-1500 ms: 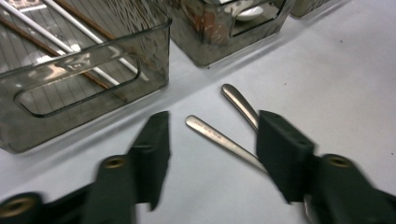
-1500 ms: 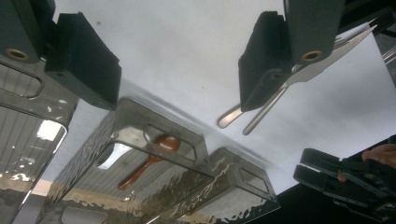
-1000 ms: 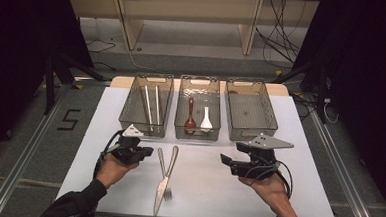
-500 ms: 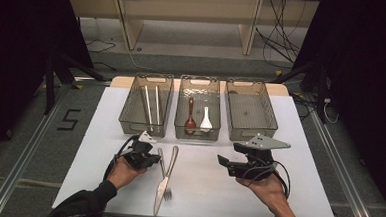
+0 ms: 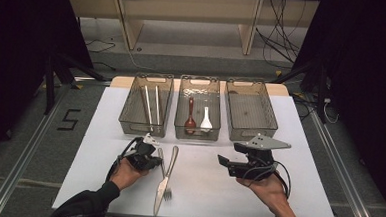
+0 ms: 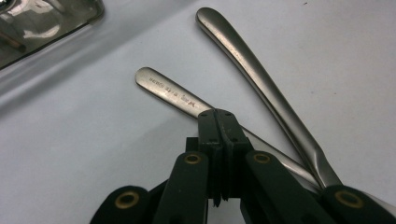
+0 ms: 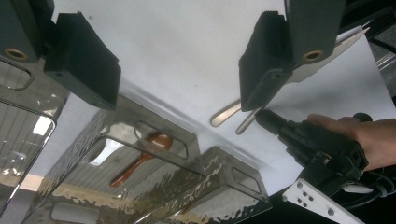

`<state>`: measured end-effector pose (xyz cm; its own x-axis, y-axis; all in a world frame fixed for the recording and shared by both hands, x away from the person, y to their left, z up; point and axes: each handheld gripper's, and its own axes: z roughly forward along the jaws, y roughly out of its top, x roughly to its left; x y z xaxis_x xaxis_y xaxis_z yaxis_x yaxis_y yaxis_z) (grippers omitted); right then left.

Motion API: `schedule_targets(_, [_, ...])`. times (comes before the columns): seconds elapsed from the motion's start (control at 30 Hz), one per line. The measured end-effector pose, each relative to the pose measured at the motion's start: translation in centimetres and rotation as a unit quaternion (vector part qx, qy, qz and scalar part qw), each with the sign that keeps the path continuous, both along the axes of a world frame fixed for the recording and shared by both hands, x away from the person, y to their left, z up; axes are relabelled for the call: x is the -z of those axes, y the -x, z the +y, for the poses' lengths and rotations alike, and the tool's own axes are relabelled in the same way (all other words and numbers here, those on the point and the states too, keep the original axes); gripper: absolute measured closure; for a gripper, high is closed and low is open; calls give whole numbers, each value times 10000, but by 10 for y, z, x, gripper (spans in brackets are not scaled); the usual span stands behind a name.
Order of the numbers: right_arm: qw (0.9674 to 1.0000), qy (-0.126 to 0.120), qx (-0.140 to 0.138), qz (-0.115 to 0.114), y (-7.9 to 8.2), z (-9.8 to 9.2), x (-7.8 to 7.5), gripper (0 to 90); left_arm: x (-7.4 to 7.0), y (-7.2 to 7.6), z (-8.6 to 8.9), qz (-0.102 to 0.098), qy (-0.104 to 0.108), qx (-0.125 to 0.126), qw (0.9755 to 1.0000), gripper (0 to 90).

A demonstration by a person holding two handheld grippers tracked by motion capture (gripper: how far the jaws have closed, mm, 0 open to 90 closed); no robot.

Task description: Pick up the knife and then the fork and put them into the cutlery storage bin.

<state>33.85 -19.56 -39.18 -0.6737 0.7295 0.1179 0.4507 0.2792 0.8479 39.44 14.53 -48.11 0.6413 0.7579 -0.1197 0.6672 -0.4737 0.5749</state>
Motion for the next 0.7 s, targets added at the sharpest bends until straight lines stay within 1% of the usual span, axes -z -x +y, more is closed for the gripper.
schedule_targets(0.07, [10000,3,-3,2,0,0,0,303,1,-1,1,69,136,-77,9999,886])
schedule_targets(0.1, [10000,5,-3,5,0,0,0,303,1,-1,0,65,134,-74,9999,887])
schedule_targets(0.13, [10000,4,2,8,0,1,0,303,1,-1,-2,19,124,-70,9999,887])
schedule_targets(0.33, [10000,15,-6,-11,-1,1,0,303,2,-2,-13,-23,167,-40,9998,887])
schedule_targets(0.43, [10000,9,-5,5,-1,0,0,303,2,-1,-20,-48,156,32,9999,887])
schedule_targets(0.53, [10000,13,-9,14,-1,0,-1,303,2,0,-25,-63,191,89,9998,887])
schedule_targets(0.57, [10000,16,-9,14,-1,0,-1,303,2,0,-26,-78,165,132,9997,887])
schedule_targets(0.67, [10000,14,-16,11,-1,0,-1,303,3,-2,-31,-40,238,160,9996,887])
schedule_targets(0.7, [10000,10,-16,12,-1,0,-1,303,2,-2,-33,-44,216,205,9995,887])
